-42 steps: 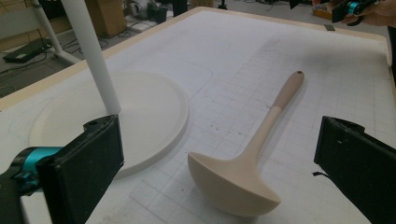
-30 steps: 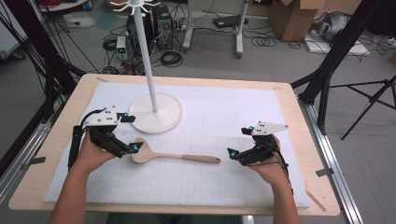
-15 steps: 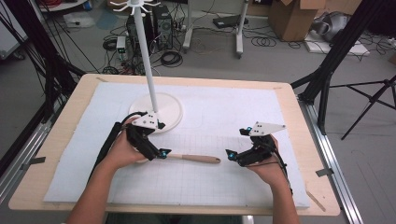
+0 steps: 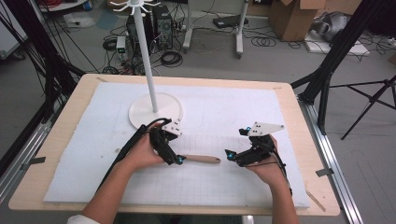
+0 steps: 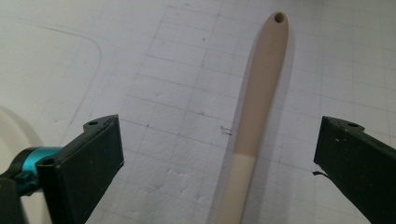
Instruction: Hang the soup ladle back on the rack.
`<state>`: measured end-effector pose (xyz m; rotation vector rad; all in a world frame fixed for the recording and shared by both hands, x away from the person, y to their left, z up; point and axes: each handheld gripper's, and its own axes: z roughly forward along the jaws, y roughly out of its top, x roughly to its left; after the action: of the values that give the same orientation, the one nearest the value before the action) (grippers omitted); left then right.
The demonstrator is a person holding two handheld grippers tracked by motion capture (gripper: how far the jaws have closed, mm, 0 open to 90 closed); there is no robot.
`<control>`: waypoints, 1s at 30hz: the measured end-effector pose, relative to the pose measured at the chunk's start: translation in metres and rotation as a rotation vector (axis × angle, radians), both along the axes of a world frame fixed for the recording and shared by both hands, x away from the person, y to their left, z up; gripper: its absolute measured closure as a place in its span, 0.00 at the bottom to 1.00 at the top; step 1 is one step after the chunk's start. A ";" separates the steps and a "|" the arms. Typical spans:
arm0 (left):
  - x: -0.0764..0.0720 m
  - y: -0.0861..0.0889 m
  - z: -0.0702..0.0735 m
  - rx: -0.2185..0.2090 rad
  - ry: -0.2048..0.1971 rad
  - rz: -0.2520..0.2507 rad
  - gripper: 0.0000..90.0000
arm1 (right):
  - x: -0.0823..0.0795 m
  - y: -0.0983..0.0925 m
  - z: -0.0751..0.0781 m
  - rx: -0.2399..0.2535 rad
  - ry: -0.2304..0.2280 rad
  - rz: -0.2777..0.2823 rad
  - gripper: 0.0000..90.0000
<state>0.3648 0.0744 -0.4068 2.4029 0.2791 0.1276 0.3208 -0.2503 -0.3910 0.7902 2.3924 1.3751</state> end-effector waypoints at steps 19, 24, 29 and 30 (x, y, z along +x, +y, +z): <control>0.000 -0.013 -0.021 0.147 0.007 -0.010 0.15 | -0.001 0.002 0.000 -0.017 -0.014 -0.017 0.00; 0.001 -0.012 -0.020 0.133 0.032 -0.033 0.23 | -0.002 0.000 0.002 -0.007 -0.028 -0.023 0.00; 0.000 -0.010 -0.017 0.121 0.054 -0.062 0.44 | -0.001 0.001 0.001 -0.009 -0.030 -0.023 0.00; 0.000 -0.010 -0.017 0.117 0.056 -0.056 0.47 | -0.001 0.002 0.001 -0.012 -0.028 -0.025 0.00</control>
<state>0.3647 0.0644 -0.4236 2.5313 0.2360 0.0530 0.3195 -0.2484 -0.3902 0.7897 2.3596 1.3516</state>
